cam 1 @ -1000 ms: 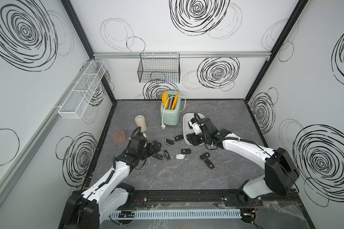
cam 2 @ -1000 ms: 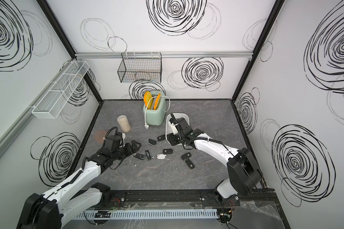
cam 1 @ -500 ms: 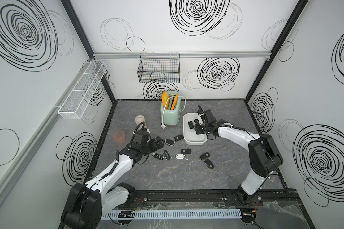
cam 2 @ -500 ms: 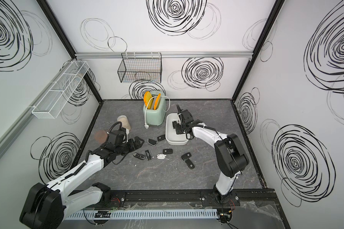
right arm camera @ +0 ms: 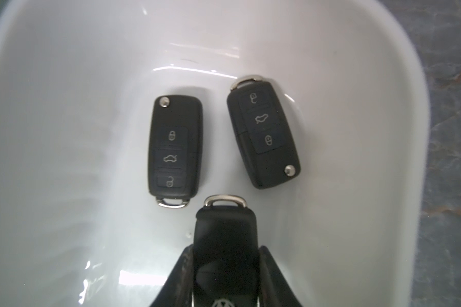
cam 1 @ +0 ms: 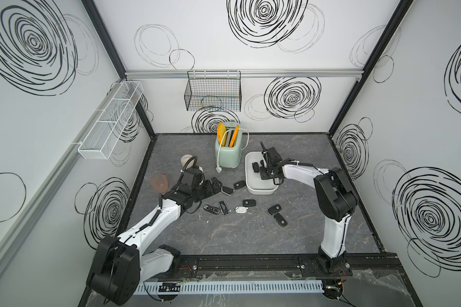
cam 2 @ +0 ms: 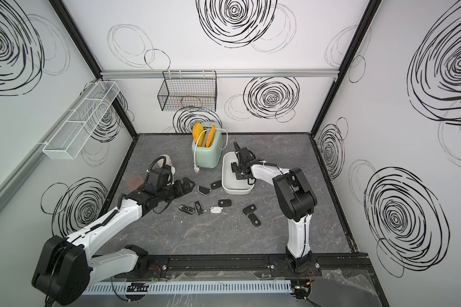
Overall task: Place the car key into the storage box
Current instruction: Place the car key in the storage box.
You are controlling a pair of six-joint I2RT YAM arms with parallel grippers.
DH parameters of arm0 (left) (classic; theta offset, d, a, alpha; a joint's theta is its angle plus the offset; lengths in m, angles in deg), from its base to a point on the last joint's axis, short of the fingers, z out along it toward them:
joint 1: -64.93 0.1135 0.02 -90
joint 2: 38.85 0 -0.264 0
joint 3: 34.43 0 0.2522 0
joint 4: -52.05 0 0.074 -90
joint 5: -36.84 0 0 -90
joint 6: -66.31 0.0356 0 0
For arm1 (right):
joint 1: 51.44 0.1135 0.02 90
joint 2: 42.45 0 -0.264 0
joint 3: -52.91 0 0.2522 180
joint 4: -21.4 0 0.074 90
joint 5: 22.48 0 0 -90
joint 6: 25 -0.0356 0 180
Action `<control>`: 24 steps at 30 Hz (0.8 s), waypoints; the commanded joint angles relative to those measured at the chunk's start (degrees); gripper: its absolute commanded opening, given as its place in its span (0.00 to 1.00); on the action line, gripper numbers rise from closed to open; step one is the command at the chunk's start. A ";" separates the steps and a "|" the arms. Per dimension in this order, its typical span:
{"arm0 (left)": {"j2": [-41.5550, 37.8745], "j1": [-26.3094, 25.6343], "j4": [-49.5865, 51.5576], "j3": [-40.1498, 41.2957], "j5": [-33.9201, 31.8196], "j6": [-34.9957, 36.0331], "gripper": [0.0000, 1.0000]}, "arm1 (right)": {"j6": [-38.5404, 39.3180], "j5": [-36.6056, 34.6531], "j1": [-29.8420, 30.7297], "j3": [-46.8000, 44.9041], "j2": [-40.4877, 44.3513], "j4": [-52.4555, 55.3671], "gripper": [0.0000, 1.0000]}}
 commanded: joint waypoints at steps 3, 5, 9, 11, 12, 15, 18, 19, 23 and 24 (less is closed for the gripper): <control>0.07 -1.08 0.21 -1.03 -1.87 -0.54 0.98 | 0.12 -0.16 -1.03 0.54 -1.06 -1.23 0.36; 0.07 -1.33 0.43 -1.10 -2.20 -0.63 0.98 | 0.01 0.06 -0.98 0.30 -1.43 -1.58 0.37; 0.08 -1.61 0.73 -1.43 -2.64 -0.74 0.98 | -0.33 0.49 -0.99 0.51 -2.40 -1.72 0.37; 0.16 -1.69 0.92 -1.62 -2.64 -0.56 0.98 | -0.46 0.71 -1.03 0.73 -2.60 -1.55 0.39; 0.16 -1.74 1.00 -1.72 -2.68 -0.56 0.98 | -0.53 0.64 -1.03 0.86 -2.54 -1.60 0.41; 0.05 -1.70 1.15 -1.82 -2.77 -0.49 0.98 | -0.73 0.87 -0.92 1.12 -2.43 -1.53 0.48; -0.37 -1.70 1.18 -1.72 -3.00 -0.68 0.98 | -0.77 0.92 -0.88 1.91 -1.90 -1.05 0.52; -0.60 -1.70 1.15 -1.64 -3.03 -0.72 0.98 | -0.64 0.96 -0.82 2.21 -1.65 -0.88 0.52; -1.22 -1.93 1.48 -1.66 -3.36 -0.90 0.98 | -0.39 2.11 -0.81 4.03 0.21 0.24 0.56; -1.29 -1.99 1.65 -1.77 -3.57 -0.82 0.98 | -0.32 2.56 -0.83 4.57 0.82 0.53 0.57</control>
